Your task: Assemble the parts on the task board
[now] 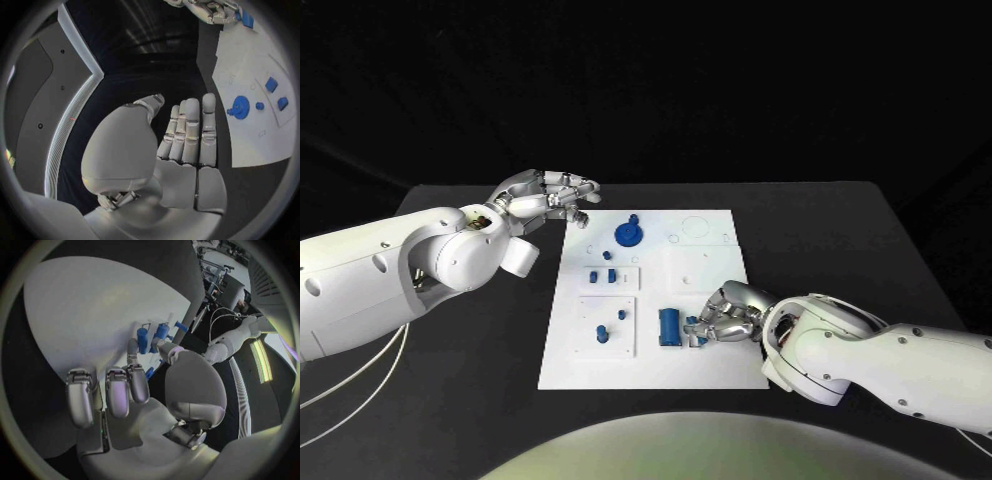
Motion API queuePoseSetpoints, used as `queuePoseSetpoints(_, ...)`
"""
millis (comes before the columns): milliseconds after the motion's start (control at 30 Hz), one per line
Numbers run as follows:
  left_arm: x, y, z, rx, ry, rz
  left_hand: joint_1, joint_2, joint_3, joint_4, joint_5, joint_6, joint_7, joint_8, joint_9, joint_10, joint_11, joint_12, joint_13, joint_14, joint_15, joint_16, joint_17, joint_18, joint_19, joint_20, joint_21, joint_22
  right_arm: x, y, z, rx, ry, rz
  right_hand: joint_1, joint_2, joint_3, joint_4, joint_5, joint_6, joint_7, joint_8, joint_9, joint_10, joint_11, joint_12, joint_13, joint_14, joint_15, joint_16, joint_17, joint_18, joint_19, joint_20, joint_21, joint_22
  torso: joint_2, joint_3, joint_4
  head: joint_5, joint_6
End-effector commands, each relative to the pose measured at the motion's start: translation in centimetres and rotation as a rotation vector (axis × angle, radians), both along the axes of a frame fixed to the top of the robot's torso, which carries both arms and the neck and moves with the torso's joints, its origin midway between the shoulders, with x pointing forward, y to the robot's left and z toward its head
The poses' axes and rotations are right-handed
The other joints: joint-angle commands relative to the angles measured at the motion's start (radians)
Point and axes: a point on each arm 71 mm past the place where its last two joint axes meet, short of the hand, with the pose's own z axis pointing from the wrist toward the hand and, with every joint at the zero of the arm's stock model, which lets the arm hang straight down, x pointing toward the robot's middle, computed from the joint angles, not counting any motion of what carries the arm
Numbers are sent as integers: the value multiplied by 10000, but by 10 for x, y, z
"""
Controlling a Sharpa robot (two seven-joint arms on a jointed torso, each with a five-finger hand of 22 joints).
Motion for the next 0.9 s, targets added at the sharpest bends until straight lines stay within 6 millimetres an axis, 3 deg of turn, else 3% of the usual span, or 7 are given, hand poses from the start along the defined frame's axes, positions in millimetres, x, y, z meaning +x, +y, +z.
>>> queuePoseSetpoints(33,-1,-2,1,-87,-31,-167,-86,21,-44,-40,-22,-71,-22,66,15,-61,15,53,17,-15,42,-61,-10,99,74,3,-70,0,-2,2,0,18,8,303,-116,-3,-227,114,-89,91,-4,-60,-12,200,-76,57,1483,972,-78,2,2328,-66,1083,-63,54,2634,-7,-4,-4,11,2)
queuePoseSetpoints(233,-1,-2,1,-81,-31,-153,-90,24,-44,-38,-21,-72,-22,68,15,-62,15,53,17,-15,42,-61,-10,99,75,3,-71,0,-4,0,1,44,-12,285,62,87,-970,543,24,133,-20,-93,-10,207,-89,58,1489,971,-89,-1,2325,-66,1083,-72,54,2634,-5,1,-4,18,2)
queuePoseSetpoints(567,0,-1,1,-67,-28,-126,-105,34,-45,-29,-19,-74,-21,74,16,-65,16,56,19,-16,44,-61,-10,98,77,4,-78,1,-9,-4,5,167,76,207,173,219,-1118,763,229,145,-25,-110,-11,209,-95,56,1491,971,-94,-2,2322,-66,1083,-77,54,2634,-6,3,-12,26,2)
queuePoseSetpoints(800,0,-1,1,-67,-27,-129,-105,34,-45,-29,-19,-74,-21,74,16,-65,16,56,19,-16,44,-61,-10,98,77,4,-78,1,-9,-8,4,106,142,165,484,267,-997,728,379,137,-36,-133,-14,219,-105,68,1502,973,-104,3,2332,-66,1083,-86,54,2634,-6,1,1,20,2)
queuePoseSetpoints(900,0,-1,1,-64,-27,-124,-117,40,-47,-23,-16,-77,-22,79,16,-68,17,58,20,-17,44,-61,-10,98,80,4,-85,2,-8,-9,4,44,187,226,1109,149,-693,340,373,120,-55,-164,-18,216,-125,63,1503,973,-121,3,2334,-66,1083,-101,54,2634,-3,-5,-6,15,2)
